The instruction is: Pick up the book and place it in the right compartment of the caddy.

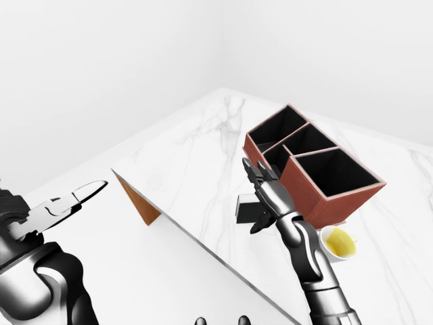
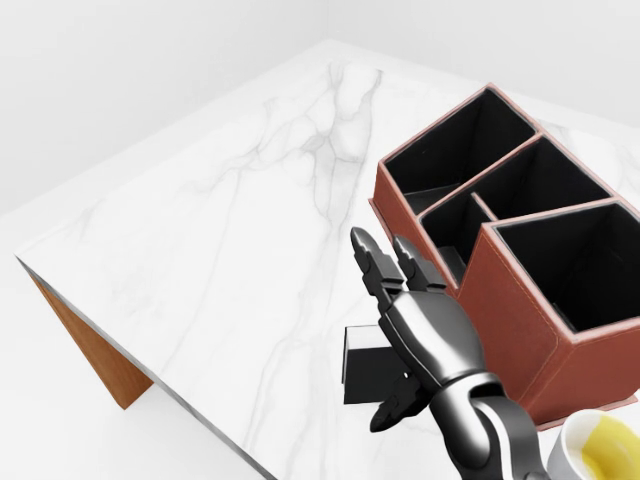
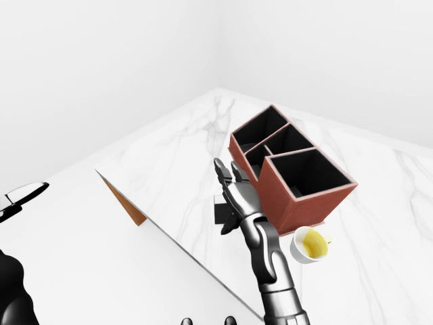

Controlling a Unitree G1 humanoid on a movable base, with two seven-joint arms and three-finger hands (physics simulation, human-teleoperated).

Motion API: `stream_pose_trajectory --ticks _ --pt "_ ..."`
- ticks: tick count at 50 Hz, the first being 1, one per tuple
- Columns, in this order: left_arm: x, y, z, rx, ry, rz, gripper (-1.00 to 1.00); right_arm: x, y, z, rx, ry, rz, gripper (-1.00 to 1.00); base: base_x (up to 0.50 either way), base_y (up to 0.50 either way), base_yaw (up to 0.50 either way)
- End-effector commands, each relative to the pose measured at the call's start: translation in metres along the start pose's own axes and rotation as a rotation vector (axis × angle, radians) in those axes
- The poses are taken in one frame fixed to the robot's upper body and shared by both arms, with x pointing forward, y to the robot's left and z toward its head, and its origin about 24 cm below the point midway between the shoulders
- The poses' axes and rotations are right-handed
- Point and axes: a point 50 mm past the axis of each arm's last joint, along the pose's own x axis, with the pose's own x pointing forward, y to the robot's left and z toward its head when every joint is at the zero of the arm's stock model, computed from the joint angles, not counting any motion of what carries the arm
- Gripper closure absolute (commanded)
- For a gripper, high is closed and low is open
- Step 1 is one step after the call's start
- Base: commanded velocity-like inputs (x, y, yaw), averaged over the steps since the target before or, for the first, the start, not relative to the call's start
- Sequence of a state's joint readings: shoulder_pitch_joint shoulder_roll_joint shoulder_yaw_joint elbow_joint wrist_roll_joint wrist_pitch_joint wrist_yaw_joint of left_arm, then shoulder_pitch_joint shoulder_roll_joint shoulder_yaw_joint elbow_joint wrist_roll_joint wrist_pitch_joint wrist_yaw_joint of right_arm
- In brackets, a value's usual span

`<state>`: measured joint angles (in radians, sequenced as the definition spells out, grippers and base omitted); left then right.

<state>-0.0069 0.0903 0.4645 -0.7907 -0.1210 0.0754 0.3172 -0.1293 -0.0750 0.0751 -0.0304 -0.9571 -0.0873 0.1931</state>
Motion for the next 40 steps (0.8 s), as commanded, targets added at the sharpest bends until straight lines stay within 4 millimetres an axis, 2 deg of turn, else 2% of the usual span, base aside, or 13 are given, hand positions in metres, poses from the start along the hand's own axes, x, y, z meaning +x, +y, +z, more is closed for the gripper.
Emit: stream_pose_trajectory --ticks 1,40 --pt "0.000 0.000 0.000 0.000 0.002 0.000 -1.00 0.002 0.004 -0.003 -0.017 0.014 0.017 -1.00 0.00 0.00 0.00" --pt "-0.001 0.000 -0.002 0.002 0.001 -0.004 -1.00 0.018 0.023 -0.024 -0.046 0.087 0.067 -1.00 0.00 0.00 0.00"
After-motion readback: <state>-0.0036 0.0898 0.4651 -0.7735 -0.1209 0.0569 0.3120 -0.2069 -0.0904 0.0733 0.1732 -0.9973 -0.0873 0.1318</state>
